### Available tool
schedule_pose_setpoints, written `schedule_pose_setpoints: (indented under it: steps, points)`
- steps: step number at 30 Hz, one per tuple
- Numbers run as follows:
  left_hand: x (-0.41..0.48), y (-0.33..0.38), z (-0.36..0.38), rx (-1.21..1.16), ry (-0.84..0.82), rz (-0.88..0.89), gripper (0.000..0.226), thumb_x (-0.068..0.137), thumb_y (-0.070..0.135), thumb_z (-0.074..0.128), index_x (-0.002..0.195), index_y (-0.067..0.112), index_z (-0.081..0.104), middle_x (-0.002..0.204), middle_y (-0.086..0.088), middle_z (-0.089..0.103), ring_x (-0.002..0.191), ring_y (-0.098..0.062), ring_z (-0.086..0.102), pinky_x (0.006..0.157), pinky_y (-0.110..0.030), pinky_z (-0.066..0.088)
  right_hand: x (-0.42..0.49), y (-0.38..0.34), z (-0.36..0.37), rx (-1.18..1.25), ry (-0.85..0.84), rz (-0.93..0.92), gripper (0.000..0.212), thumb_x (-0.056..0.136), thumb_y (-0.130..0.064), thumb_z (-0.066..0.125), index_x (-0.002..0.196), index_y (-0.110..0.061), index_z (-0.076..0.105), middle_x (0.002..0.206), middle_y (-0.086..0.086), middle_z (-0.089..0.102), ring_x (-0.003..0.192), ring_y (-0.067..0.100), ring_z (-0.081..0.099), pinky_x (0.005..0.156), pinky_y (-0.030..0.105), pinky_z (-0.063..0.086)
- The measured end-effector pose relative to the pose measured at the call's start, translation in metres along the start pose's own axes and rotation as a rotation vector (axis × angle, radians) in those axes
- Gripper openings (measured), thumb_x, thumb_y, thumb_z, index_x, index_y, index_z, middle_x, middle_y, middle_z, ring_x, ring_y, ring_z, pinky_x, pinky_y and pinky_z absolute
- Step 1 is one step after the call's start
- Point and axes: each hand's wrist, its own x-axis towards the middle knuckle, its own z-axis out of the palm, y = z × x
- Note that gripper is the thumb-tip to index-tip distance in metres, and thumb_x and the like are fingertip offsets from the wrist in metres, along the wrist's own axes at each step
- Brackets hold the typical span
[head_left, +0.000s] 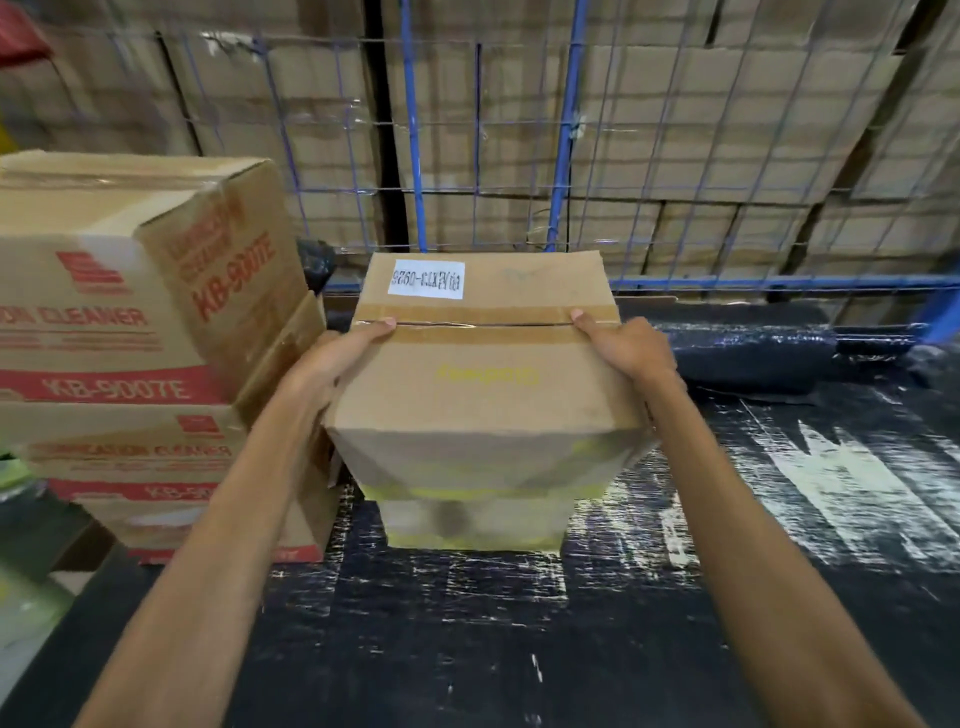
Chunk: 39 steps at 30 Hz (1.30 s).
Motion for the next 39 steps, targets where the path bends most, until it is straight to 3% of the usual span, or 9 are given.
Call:
schedule_pose_setpoints:
  steps: [4, 9, 13, 18, 21, 26, 30, 33, 39]
  points:
    - [0.061, 0.007, 0.007, 0.035, -0.001, -0.071, 0.061, 0.068, 0.052, 0.088, 0.114, 0.014, 0.073, 0.097, -0.007, 0.080, 0.087, -0.026, 0.078, 0.088, -0.044, 0.061, 0.056, -0.005, 0.018, 0.012, -0.055, 0.029, 0.103, 0.074, -0.090, 0.048, 0.131, -0.005, 0.060, 0.137, 0.015, 0.060, 0.121, 0.038, 0.058, 0.085, 0.042, 0.044]
    - [0.123, -0.009, 0.013, 0.136, 0.012, -0.162, 0.091, 0.054, 0.065, 0.088, 0.124, 0.013, 0.065, 0.106, -0.009, 0.077, 0.092, -0.028, 0.076, 0.090, -0.044, 0.060, 0.088, 0.002, 0.050, -0.017, -0.117, 0.073, 0.099, 0.081, -0.084, 0.049, 0.141, -0.005, 0.052, 0.145, 0.017, 0.054, 0.129, 0.038, 0.054, 0.099, 0.044, 0.045]
    - [0.141, -0.021, 0.023, 0.199, 0.009, -0.197, 0.060, 0.073, 0.060, 0.082, 0.112, 0.016, 0.069, 0.104, -0.008, 0.076, 0.091, -0.026, 0.074, 0.082, -0.038, 0.059, 0.101, 0.010, 0.070, -0.052, -0.105, 0.107, 0.094, 0.084, -0.082, 0.049, 0.137, -0.005, 0.054, 0.141, 0.016, 0.057, 0.127, 0.038, 0.055, 0.098, 0.042, 0.044]
    - [0.153, -0.027, 0.016, 0.213, 0.011, -0.234, 0.088, 0.052, 0.069, 0.086, 0.120, 0.017, 0.067, 0.105, -0.007, 0.077, 0.093, -0.028, 0.075, 0.092, -0.044, 0.058, 0.108, 0.012, 0.070, -0.101, -0.142, 0.111, 0.091, 0.083, -0.082, 0.049, 0.135, -0.008, 0.055, 0.141, 0.015, 0.057, 0.126, 0.037, 0.055, 0.094, 0.041, 0.043]
    - [0.142, -0.029, 0.022, 0.244, 0.069, -0.202, 0.071, 0.067, 0.066, 0.082, 0.116, 0.016, 0.066, 0.106, -0.007, 0.074, 0.096, -0.029, 0.072, 0.095, -0.045, 0.056, 0.100, 0.012, 0.071, -0.125, -0.113, 0.109, 0.092, 0.084, -0.084, 0.045, 0.134, -0.008, 0.056, 0.137, 0.014, 0.059, 0.124, 0.037, 0.057, 0.094, 0.041, 0.045]
    - [0.111, -0.016, 0.015, 0.377, 0.313, 0.081, 0.058, 0.092, 0.055, 0.063, 0.137, 0.018, 0.064, 0.141, -0.006, 0.063, 0.127, -0.030, 0.058, 0.111, -0.044, 0.044, 0.061, -0.011, 0.067, -0.302, 0.075, -0.083, 0.092, 0.092, -0.073, 0.043, 0.158, -0.011, 0.024, 0.148, 0.020, 0.048, 0.134, 0.041, 0.046, 0.103, 0.051, 0.039]
    - [0.048, -0.019, -0.001, 0.380, 0.305, 0.218, 0.047, 0.095, 0.044, 0.065, 0.135, 0.020, 0.066, 0.132, -0.004, 0.068, 0.122, -0.026, 0.062, 0.101, -0.031, 0.044, -0.011, -0.036, 0.083, -0.265, 0.157, -0.321, 0.079, 0.092, -0.059, 0.052, 0.153, -0.011, 0.034, 0.155, 0.017, 0.039, 0.142, 0.037, 0.035, 0.109, 0.054, 0.033]
    - [-0.025, -0.061, -0.028, 0.511, 0.369, 0.356, 0.036, 0.094, 0.043, 0.065, 0.125, 0.025, 0.071, 0.117, -0.004, 0.076, 0.109, -0.028, 0.070, 0.095, -0.041, 0.056, -0.098, -0.045, 0.120, -0.160, 0.171, -0.496, 0.068, 0.092, -0.049, 0.054, 0.148, -0.011, 0.045, 0.149, 0.011, 0.050, 0.136, 0.032, 0.044, 0.106, 0.049, 0.038]
    - [-0.188, -0.194, -0.157, 0.656, 0.638, 0.104, 0.039, 0.095, 0.033, 0.064, 0.132, 0.021, 0.064, 0.095, -0.019, 0.075, 0.094, -0.040, 0.070, 0.074, -0.043, 0.053, -0.291, -0.065, 0.246, -0.140, -0.153, -0.791, 0.060, 0.090, -0.042, 0.049, 0.142, -0.012, 0.054, 0.141, 0.006, 0.059, 0.127, 0.030, 0.054, 0.103, 0.045, 0.047]
